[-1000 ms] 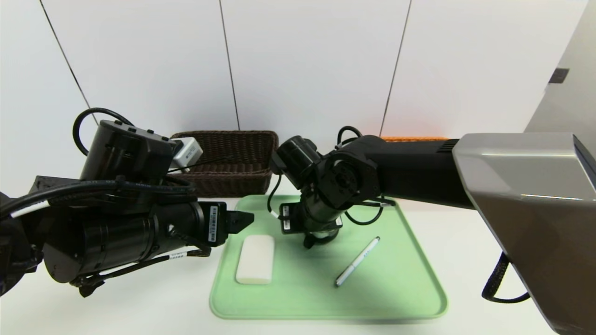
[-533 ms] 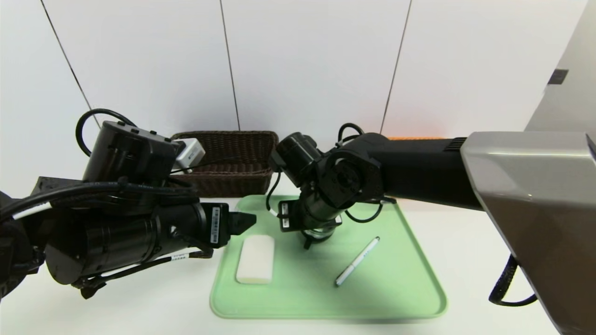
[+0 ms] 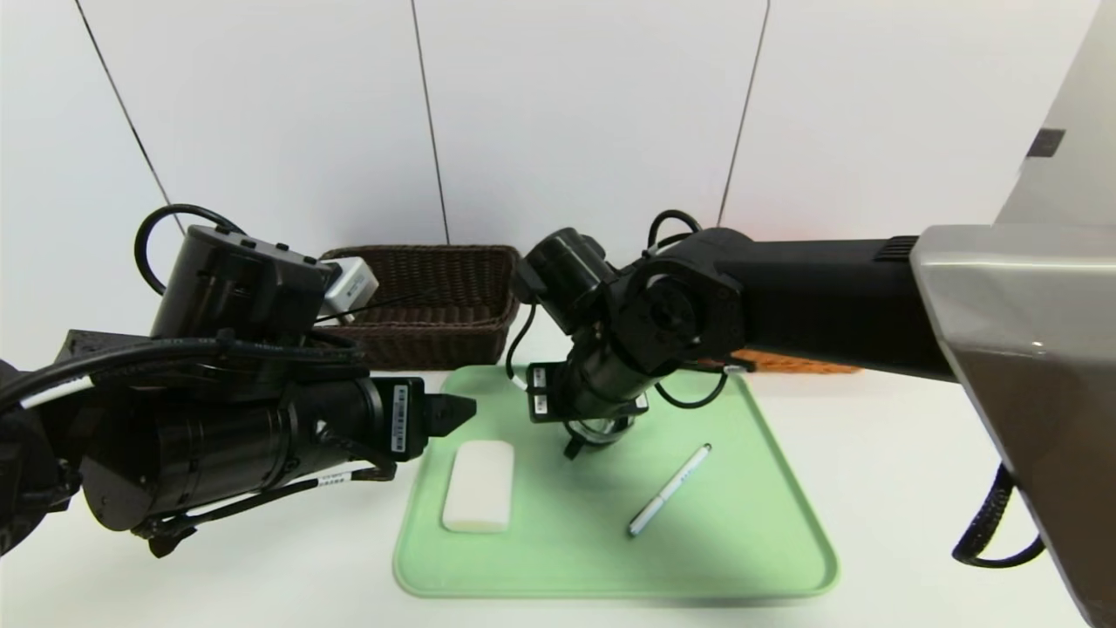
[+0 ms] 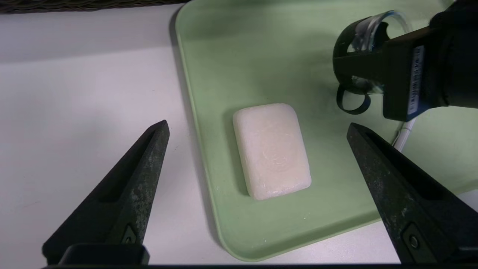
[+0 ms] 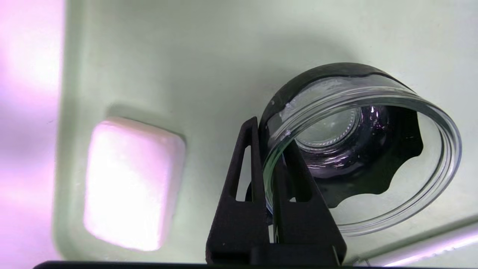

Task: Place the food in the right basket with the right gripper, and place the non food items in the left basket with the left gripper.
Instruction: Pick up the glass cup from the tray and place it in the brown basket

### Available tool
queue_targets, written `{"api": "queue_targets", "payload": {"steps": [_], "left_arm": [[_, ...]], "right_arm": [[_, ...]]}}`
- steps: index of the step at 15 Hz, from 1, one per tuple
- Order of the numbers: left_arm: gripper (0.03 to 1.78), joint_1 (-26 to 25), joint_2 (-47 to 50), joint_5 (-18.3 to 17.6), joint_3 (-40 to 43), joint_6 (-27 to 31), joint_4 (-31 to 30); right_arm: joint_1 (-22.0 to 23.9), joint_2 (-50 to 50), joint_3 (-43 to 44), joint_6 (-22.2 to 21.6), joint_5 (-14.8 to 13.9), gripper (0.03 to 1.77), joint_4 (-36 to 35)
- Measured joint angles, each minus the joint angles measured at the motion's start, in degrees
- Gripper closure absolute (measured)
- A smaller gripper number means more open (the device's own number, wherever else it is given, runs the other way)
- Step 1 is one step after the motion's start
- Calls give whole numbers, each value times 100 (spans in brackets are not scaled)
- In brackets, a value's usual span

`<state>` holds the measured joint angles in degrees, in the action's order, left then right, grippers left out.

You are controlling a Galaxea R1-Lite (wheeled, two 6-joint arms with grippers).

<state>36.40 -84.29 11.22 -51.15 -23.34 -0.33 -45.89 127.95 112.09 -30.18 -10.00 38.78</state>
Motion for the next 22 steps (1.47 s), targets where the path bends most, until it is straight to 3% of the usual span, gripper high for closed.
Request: {"api": "queue_targets", "payload": {"steps": [6, 9, 16, 18, 22], "left_arm": [[12, 0, 20, 20, -4, 4, 11], [12, -2, 72, 20, -6, -41, 30], [12, -2, 240, 28, -26, -96, 60], [12, 0, 271, 102, -22, -83, 60], [12, -18, 291, 179, -61, -68, 54]], "right_arm": [[63, -614, 6, 419, -146, 169, -477], [74, -800, 6, 861, -185, 169, -1386], [-34, -527, 6, 1382, -59, 169, -4244], [-72, -373, 6, 1624, -56, 169, -4531], [-127, 18, 15, 1815, 319, 169, -5649]]}}
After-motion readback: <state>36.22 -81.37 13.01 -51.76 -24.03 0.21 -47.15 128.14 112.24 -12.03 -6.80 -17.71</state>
